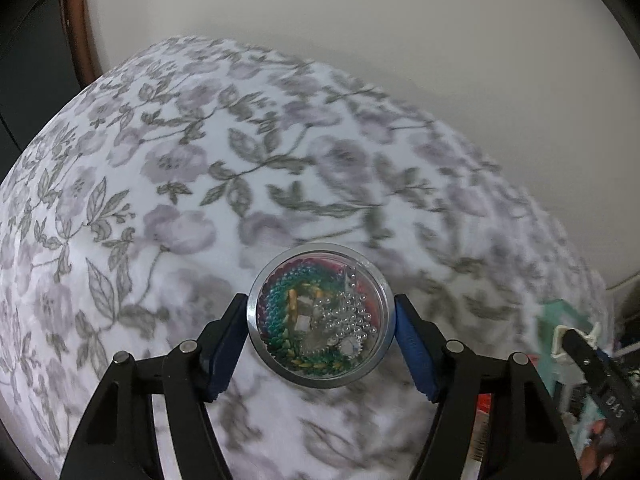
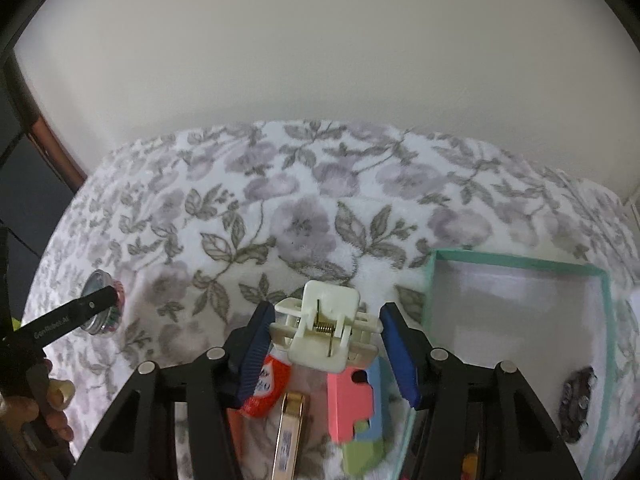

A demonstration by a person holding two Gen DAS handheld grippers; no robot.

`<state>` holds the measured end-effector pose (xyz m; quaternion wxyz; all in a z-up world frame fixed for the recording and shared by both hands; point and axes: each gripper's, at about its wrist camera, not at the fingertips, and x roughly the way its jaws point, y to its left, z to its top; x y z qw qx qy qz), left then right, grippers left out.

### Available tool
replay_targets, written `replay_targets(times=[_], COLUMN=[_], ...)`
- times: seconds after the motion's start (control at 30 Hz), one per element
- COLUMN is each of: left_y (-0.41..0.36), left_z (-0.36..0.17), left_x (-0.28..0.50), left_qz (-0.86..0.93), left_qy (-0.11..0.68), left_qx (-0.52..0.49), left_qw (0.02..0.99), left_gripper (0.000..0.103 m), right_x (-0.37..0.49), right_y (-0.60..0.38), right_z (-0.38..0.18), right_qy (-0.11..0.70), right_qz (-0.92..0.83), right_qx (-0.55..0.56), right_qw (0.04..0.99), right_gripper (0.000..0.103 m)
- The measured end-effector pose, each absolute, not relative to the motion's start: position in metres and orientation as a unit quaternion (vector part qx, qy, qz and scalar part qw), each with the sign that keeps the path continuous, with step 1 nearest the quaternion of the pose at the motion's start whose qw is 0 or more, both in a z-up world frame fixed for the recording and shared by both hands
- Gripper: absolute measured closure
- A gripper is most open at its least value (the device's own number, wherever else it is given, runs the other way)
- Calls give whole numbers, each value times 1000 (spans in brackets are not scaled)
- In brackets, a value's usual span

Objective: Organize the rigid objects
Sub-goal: 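Grasp the white hair clip with the right tool while the left tool grasps the metal bead tin, then carry the hair clip into the tray with the right tool while the left tool carries the tin there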

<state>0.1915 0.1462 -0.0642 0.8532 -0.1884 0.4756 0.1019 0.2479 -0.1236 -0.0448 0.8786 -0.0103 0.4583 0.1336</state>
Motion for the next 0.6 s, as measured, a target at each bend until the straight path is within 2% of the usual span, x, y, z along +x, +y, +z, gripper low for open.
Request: replay_targets(times=[0.27, 0.6], left_y=[80, -21], left_z=[-10, 15], left_x=[164, 163], left_qz=[40, -33], left_qy=[435, 426], left_qx=[-202, -160], left_qw=[876, 890], left_gripper=[31, 31], right_x=[212, 199], right_y=[-166, -231], right_z=[-10, -7], right_qy=[439, 433], right_qz=[113, 74], right_qx=[27, 15], right_qw=[891, 898], right_gripper=[46, 46])
